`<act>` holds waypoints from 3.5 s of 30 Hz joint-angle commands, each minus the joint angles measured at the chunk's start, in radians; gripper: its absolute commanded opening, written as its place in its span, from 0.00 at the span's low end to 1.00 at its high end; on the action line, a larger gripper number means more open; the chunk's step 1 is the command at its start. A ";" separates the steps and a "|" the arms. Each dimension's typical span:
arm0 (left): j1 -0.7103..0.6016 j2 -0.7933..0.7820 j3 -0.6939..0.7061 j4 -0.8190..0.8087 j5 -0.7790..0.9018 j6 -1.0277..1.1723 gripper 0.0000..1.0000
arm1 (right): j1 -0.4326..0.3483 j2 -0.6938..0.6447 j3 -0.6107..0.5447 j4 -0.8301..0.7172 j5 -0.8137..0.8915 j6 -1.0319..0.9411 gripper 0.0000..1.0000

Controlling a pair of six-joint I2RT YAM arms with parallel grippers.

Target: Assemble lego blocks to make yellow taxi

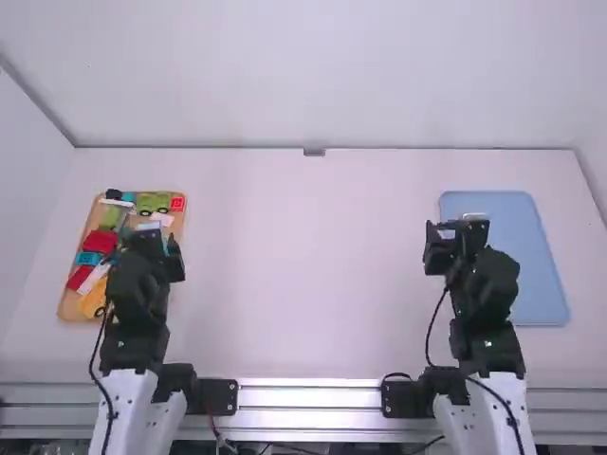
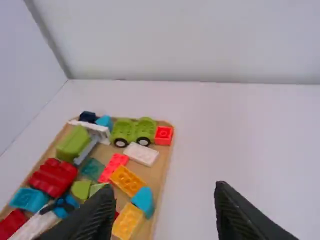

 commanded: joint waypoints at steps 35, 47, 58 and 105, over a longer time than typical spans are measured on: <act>0.819 1.287 1.077 -0.915 0.190 0.694 0.99 | -0.014 0.534 0.528 0.014 -0.066 -0.066 0.98; 0.766 1.355 1.076 -0.853 0.305 1.169 0.99 | -0.009 0.534 0.528 0.008 -0.066 -0.066 0.98; 0.761 1.355 1.003 -0.883 0.157 1.154 0.99 | 0.067 0.534 0.526 0.048 -0.065 -0.078 0.98; 0.723 1.355 0.741 -0.626 0.178 1.227 0.93 | 0.076 0.607 0.515 0.138 -0.059 -0.078 0.98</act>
